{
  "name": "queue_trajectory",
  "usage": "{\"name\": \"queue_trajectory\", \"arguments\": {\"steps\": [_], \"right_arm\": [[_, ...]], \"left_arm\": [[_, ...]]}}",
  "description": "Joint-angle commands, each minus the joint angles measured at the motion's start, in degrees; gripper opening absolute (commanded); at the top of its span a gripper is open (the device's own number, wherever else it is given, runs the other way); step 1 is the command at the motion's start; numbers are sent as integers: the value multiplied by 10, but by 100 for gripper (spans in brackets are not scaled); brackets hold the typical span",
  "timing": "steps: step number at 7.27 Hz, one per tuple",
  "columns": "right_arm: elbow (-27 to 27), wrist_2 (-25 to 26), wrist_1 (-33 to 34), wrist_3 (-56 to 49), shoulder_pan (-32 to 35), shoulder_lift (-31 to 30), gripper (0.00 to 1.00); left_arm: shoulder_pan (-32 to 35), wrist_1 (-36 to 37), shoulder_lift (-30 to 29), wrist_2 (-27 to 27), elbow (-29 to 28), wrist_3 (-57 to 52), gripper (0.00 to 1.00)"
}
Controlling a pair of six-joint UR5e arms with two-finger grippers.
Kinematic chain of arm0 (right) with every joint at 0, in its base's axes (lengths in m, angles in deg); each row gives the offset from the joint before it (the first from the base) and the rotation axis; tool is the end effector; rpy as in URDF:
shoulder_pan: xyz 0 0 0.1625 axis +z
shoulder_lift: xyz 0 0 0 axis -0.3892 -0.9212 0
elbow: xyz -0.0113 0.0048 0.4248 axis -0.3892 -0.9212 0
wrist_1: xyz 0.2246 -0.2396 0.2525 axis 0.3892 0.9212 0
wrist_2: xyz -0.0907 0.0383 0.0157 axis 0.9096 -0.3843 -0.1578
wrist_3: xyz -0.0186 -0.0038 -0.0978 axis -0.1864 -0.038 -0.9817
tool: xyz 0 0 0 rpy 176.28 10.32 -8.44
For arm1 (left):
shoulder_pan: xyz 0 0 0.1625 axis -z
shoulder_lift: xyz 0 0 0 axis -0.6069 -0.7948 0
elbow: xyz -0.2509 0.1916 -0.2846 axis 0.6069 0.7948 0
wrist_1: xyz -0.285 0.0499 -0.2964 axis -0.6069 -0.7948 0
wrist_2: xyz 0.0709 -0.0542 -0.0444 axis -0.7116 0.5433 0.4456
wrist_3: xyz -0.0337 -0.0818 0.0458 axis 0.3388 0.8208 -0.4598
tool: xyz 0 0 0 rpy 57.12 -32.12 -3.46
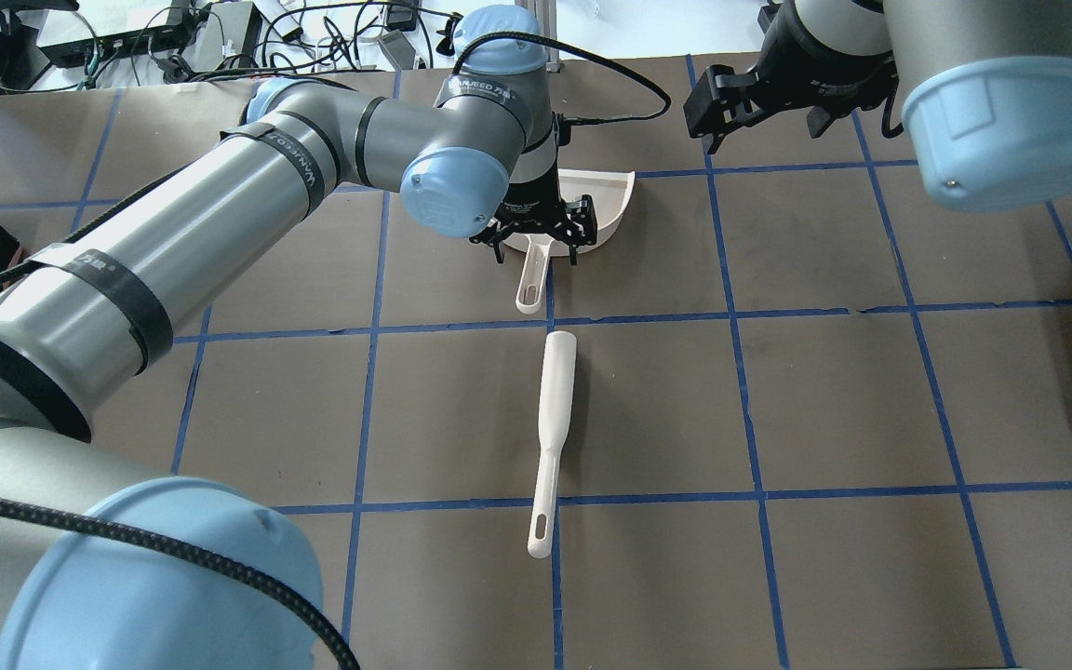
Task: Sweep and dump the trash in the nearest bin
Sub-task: 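Lower the dustpan onto the table and open the left gripper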
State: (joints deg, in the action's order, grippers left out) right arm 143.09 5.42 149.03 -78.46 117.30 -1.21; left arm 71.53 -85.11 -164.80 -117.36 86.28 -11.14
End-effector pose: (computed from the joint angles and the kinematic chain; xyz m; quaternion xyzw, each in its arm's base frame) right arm 0.1740 -0.5071 0.5063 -0.0628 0.9880 -0.1411 0.0085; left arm -0.3550 -0.6064 0.2692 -0.0597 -0.9975 -0.0305 0.0237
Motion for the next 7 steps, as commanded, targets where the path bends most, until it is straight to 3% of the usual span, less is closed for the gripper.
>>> {"name": "queue_trajectory", "arguments": {"steps": [1,3,7], "right_arm": [[0,0,1,0,0,0,100],[0,0,1,0,0,1,100],[0,0,1,2,2,1,100]], "left_arm": [[-1,-5,33,-31,-1,-1,100],[-17,-14,63,-63,11,-10,100],[-110,-52,123,-76,30,-67,100]]}}
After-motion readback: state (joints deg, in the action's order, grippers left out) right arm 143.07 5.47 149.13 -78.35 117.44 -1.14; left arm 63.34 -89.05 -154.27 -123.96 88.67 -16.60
